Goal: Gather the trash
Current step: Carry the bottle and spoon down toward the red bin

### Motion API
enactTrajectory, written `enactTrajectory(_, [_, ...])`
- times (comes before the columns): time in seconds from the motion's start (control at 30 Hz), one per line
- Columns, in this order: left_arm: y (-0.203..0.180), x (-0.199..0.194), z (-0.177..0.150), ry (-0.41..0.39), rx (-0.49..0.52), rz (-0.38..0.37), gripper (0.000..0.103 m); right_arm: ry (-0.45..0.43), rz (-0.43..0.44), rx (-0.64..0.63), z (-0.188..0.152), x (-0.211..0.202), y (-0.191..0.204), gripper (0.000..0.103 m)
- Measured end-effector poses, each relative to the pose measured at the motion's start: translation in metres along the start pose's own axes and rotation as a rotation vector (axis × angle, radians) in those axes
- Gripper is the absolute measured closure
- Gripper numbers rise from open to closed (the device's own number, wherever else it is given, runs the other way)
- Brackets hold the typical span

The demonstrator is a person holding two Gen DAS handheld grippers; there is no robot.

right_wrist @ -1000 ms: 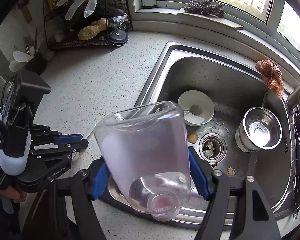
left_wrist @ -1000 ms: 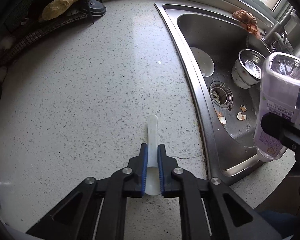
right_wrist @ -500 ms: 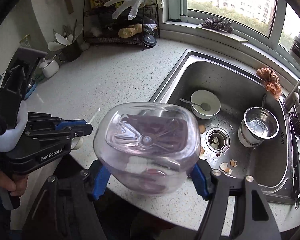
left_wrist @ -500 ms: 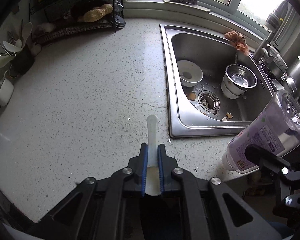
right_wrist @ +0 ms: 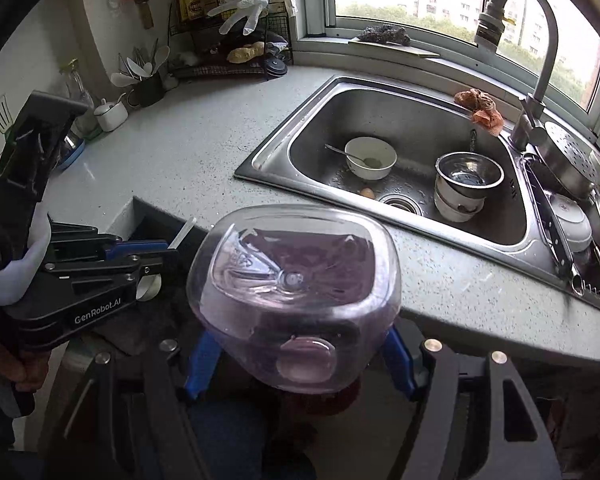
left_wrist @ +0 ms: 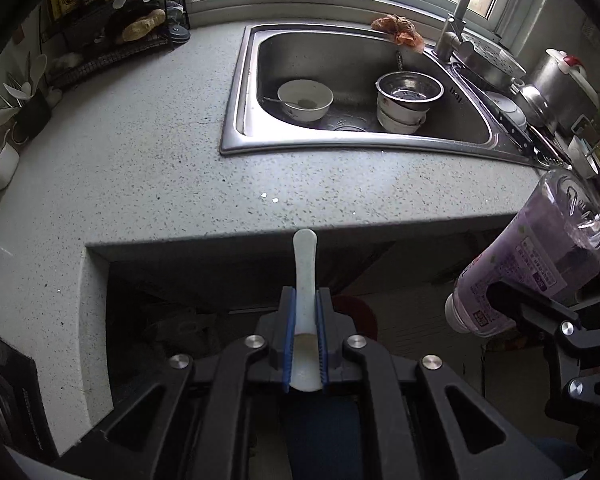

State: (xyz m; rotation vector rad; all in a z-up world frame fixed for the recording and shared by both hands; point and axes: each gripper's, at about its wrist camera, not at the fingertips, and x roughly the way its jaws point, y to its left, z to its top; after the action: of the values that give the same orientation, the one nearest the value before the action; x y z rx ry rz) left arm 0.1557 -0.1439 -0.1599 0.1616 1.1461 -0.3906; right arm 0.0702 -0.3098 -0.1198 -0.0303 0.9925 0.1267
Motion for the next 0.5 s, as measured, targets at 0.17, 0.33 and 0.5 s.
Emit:
enactTrajectory(0.17, [-0.027, 0.024, -0.014, 0.064, 0.063, -0.045, 0.094, 0.062, -0.030, 0.076, -0.032, 0.011, -0.014, 0.035])
enactTrajectory(0.33, [-0.051, 0.070, -0.029, 0.160, 0.133, -0.068, 0.094, 0.104, -0.074, 0.163, -0.062, 0.035, -0.029, 0.035])
enactTrajectory(0.5, [-0.065, 0.111, -0.040, 0.201, 0.176, -0.098, 0.094, 0.138, -0.088, 0.223, -0.094, 0.064, -0.042, 0.035])
